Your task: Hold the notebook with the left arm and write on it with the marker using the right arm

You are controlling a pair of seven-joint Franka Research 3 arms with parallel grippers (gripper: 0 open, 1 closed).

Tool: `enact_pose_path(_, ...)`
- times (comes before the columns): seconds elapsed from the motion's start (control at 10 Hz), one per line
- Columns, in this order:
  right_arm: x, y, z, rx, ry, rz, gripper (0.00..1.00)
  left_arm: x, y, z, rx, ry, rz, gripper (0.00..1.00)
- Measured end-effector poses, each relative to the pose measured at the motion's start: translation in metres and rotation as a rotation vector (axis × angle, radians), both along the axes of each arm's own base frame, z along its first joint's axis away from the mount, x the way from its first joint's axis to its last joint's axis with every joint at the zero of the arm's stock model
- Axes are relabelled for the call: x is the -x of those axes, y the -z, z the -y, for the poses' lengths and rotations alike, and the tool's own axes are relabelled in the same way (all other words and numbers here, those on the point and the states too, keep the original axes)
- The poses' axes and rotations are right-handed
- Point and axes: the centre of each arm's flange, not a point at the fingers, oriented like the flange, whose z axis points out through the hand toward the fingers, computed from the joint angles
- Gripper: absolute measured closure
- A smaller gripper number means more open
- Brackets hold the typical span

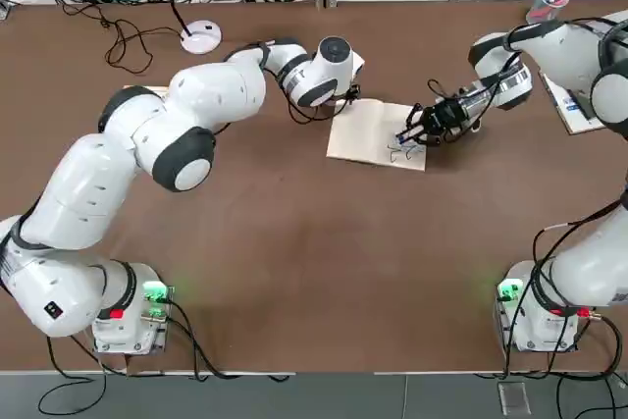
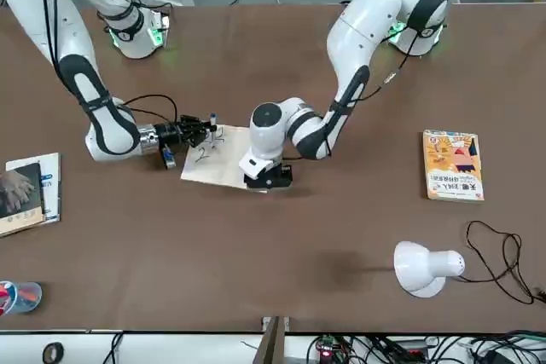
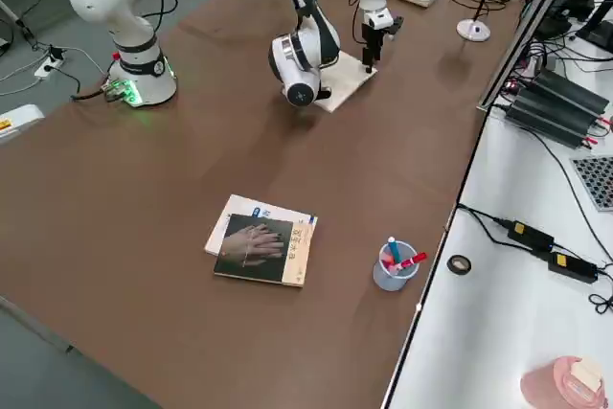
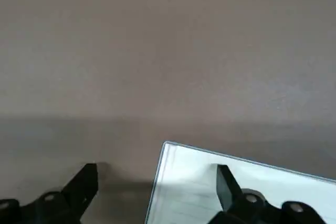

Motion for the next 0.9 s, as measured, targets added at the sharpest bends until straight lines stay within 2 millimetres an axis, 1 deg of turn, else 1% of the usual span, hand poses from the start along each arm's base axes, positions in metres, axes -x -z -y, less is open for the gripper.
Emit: enact_pose_path(0.9, 0.0044, 0.0003, -0.0103, 0.002, -0.024, 0.000, 0.83, 0.0000, 0.0000, 0.0000, -0.005, 0.006, 0.005, 0.00)
